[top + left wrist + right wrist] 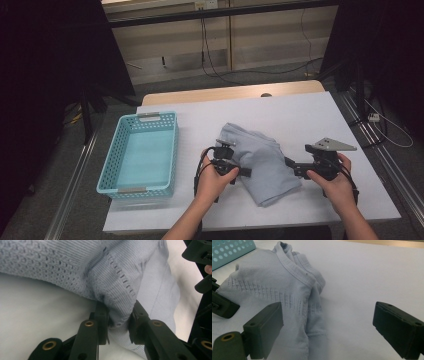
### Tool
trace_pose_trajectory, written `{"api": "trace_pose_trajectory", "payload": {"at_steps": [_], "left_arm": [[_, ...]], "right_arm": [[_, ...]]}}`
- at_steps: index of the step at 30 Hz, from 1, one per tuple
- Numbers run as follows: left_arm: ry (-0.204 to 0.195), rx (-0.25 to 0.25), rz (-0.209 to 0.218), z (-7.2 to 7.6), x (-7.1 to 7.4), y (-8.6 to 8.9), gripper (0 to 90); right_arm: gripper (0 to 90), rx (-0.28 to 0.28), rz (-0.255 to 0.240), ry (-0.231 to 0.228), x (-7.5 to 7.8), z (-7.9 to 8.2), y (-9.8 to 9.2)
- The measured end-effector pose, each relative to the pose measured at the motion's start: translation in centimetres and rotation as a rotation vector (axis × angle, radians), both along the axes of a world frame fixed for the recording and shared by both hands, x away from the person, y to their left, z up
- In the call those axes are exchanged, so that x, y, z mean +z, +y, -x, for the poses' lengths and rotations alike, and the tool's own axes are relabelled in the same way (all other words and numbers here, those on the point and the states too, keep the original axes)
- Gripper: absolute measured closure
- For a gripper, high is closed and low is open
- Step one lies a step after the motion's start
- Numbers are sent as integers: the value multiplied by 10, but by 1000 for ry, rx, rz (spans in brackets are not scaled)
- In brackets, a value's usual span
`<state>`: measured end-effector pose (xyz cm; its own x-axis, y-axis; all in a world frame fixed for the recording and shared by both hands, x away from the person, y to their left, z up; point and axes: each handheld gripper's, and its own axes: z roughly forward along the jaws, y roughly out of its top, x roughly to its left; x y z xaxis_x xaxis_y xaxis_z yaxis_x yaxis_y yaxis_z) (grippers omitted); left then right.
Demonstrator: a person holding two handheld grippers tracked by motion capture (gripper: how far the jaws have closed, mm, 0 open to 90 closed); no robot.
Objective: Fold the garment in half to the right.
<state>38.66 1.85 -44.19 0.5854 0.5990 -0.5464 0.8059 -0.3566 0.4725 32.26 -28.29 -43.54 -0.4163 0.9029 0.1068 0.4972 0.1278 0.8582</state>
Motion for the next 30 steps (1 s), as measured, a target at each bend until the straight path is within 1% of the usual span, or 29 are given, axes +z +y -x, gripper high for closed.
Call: {"api": "trace_pose_trajectory", "payload": {"at_steps": [4,5,7,9,10,12,15,18,27,30], "left_arm": [[7,11,-9,-5,5,11,726],[15,12,-9,-7,7,15,725],[16,26,-11,-10,9,22,719],[10,55,-13,-13,12,31,708],[9,61,-15,-14,12,34,705],[16,85,-11,-16,14,42,697],[14,98,-13,-17,15,49,705],[9,122,-16,-18,17,55,715],[17,158,-15,-22,19,72,739],[13,175,-17,-25,20,79,743]], "right_arm": [[88,2,-2,-1,0,-1,1],[88,2,-3,-1,0,-1,1],[88,4,-2,0,0,-2,2],[88,7,0,-2,0,-3,3],[88,8,-2,0,0,-3,4],[88,12,0,1,0,-4,5],[88,18,1,1,0,-5,7],[88,21,0,1,0,-6,9],[88,35,0,-2,0,-9,13],[88,38,-1,-2,0,-10,14]]}}
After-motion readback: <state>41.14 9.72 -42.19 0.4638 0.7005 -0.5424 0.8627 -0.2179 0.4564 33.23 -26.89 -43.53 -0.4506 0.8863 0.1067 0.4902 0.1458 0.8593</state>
